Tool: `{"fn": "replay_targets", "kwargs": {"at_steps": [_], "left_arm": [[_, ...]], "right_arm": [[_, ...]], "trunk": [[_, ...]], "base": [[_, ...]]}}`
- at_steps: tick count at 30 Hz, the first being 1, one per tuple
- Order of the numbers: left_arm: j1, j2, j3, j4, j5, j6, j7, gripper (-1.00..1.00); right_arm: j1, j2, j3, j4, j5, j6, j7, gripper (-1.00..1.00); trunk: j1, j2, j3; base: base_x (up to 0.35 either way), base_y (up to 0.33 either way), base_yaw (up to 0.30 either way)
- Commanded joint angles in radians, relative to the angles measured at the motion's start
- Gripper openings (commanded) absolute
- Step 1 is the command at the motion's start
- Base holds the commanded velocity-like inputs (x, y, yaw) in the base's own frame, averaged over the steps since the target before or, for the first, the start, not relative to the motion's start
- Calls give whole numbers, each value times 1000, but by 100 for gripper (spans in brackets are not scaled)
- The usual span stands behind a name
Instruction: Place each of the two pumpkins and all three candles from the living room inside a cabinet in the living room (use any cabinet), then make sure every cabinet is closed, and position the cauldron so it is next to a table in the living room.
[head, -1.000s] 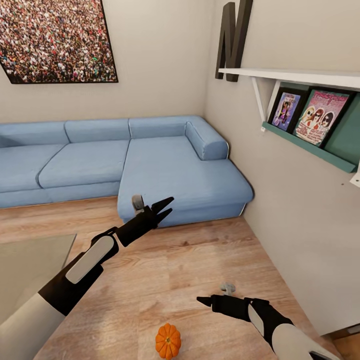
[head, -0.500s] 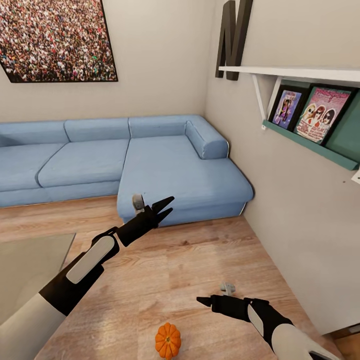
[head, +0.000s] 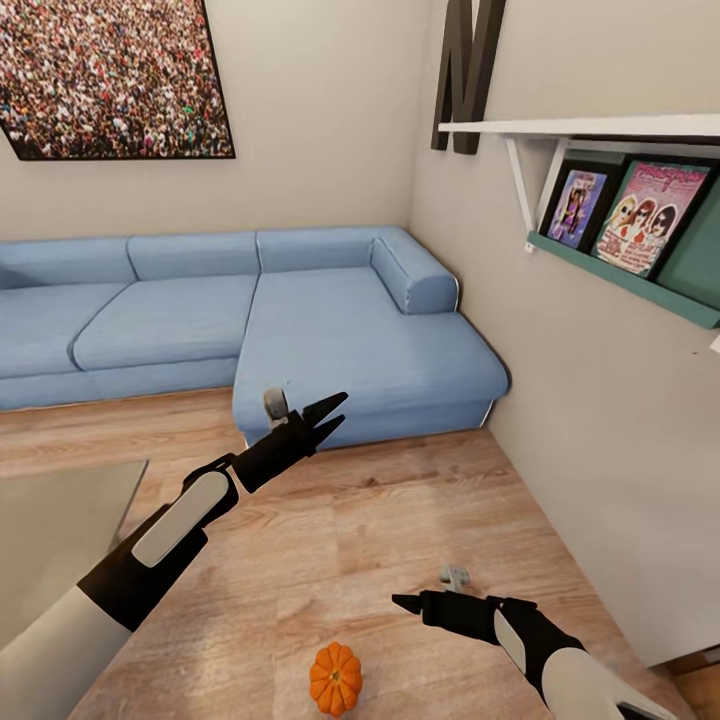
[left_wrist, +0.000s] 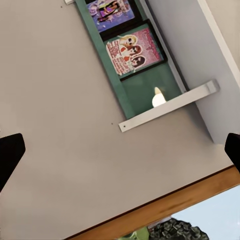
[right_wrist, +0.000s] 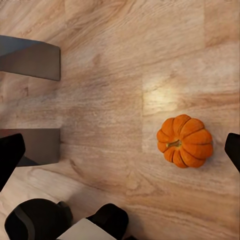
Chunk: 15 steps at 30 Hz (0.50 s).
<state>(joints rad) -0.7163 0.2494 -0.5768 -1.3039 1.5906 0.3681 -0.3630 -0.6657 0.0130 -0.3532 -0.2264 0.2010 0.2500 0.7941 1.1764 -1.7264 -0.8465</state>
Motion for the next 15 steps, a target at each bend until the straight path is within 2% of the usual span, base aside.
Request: {"fn": "replay_targets", "kwargs": {"at_steps": [1,11,15], "left_arm": [[0,0,0,0,0,0,0,100],[0,-1,-1,0,0,0,-4,100],[0,0,-2,-1,0,0,-4,100]], "right_arm": [[0,0,0,-1,0,0,1,100],[0,0,1,-4,0,-2,3,100],[0,-3,19,4,24,0,8,100]], "trunk": [[4,-7,-3],[42,-77,-35],[58,-105,-47]], "base": [[0,0,0],[0,0,0],[0,0,0]]}}
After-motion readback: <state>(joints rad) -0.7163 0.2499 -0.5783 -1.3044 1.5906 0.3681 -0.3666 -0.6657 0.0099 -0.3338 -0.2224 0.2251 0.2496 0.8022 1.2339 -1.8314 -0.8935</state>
